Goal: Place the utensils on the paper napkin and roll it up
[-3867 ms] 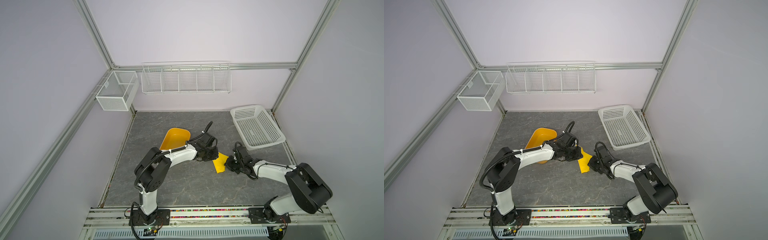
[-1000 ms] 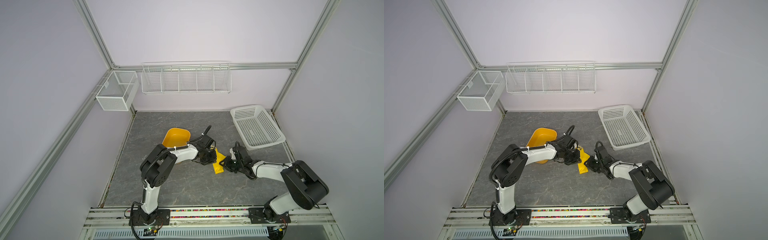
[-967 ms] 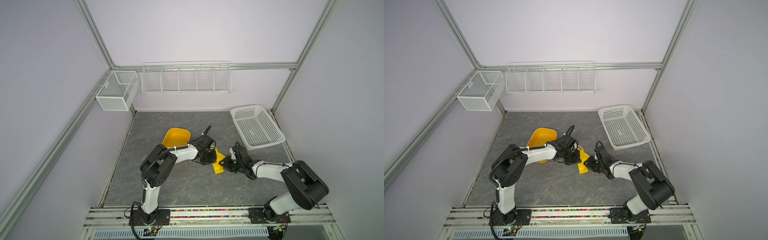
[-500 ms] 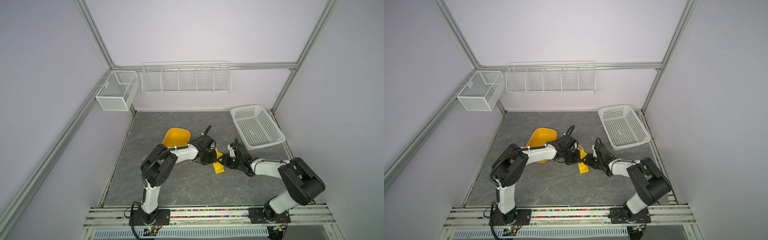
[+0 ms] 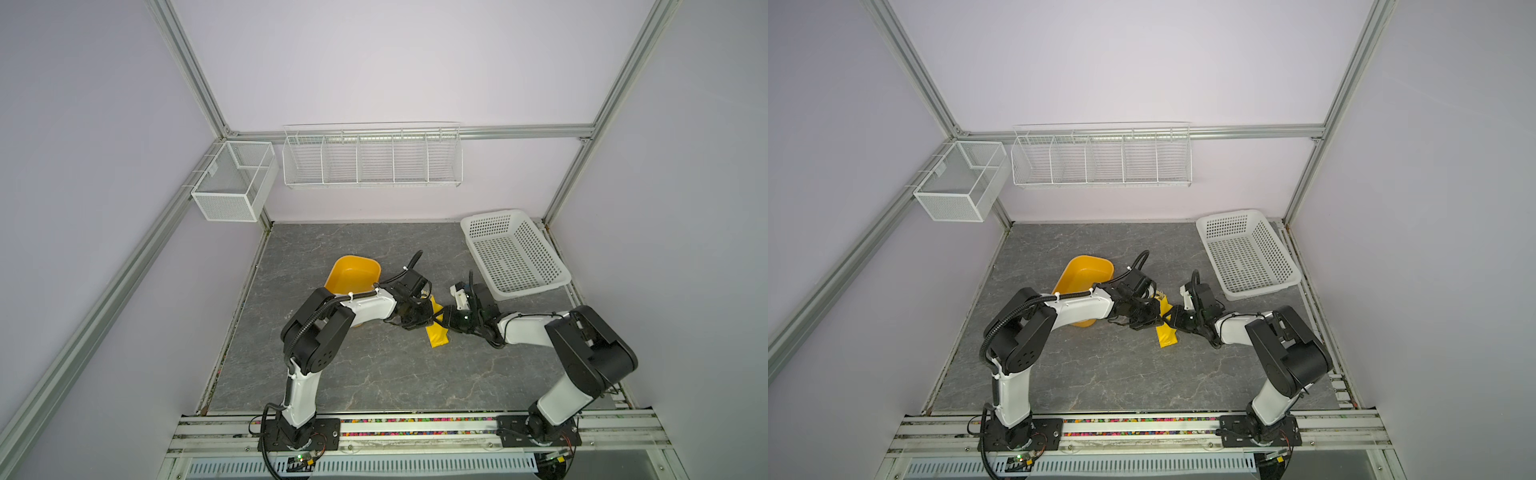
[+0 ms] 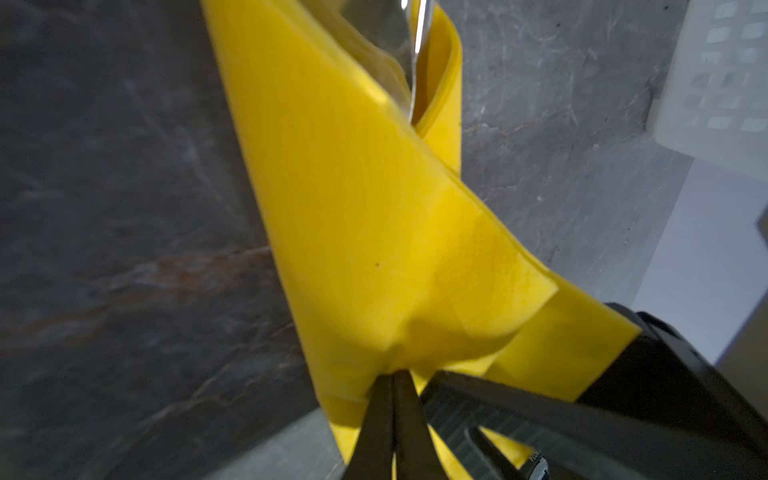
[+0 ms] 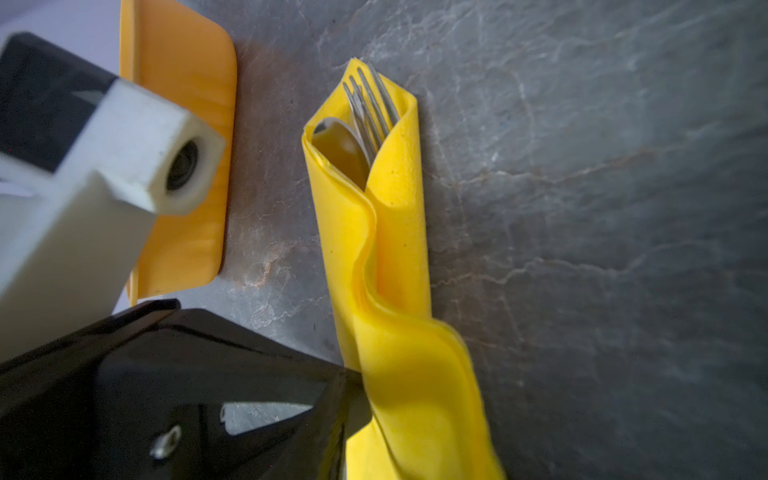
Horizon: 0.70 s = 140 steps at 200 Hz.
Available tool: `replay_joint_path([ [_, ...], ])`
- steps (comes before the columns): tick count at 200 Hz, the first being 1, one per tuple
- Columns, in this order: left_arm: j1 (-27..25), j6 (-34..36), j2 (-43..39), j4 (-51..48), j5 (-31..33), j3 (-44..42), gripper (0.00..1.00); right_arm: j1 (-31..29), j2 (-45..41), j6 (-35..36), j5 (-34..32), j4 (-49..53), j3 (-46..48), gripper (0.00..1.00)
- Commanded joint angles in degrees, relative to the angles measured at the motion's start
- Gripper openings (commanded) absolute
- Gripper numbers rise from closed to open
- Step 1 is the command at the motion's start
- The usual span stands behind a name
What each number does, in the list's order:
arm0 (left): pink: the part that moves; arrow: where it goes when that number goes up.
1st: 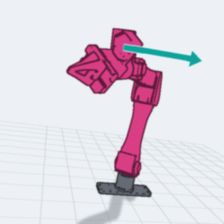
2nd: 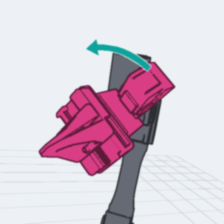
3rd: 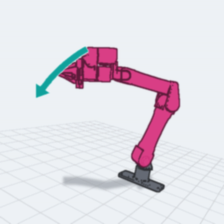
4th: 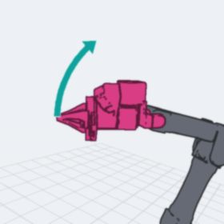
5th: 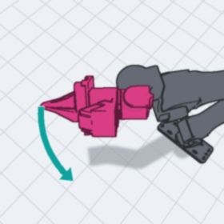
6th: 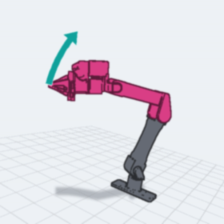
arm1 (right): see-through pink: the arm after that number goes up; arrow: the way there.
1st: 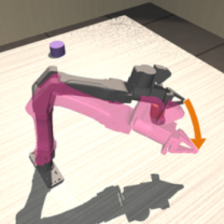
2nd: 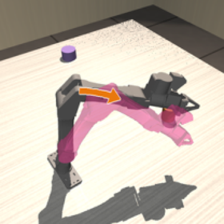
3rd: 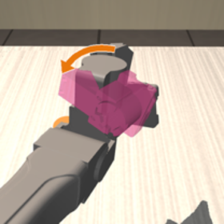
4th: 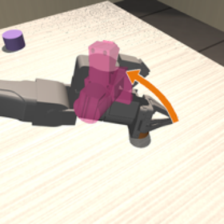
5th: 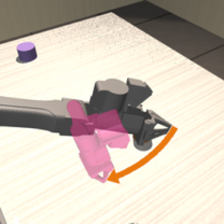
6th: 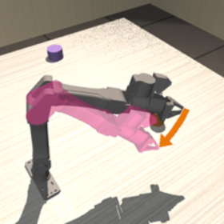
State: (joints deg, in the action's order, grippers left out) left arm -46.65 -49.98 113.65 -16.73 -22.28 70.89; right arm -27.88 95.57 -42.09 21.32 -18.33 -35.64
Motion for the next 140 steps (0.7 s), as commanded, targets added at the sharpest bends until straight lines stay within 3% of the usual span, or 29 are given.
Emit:
replay_joint_path([
  [1,-0.2,0.0,1.3,-1.1,1.0,1.3,0.07,-0.4,3.4,2.0,1.8,5.0,-0.3,0.33],
  [62,-0.2,1.2,-0.6,-1.1,1.8,1.4,0.08,-0.3,3.0,1.0,2.8,6.2,-2.6,0.14],
  [140,0.6,4.1,-13.4,-4.4,9.5,-2.4,0.21,0.2,0.6,-2.5,3.0,4.3,-3.0,0.08],
])
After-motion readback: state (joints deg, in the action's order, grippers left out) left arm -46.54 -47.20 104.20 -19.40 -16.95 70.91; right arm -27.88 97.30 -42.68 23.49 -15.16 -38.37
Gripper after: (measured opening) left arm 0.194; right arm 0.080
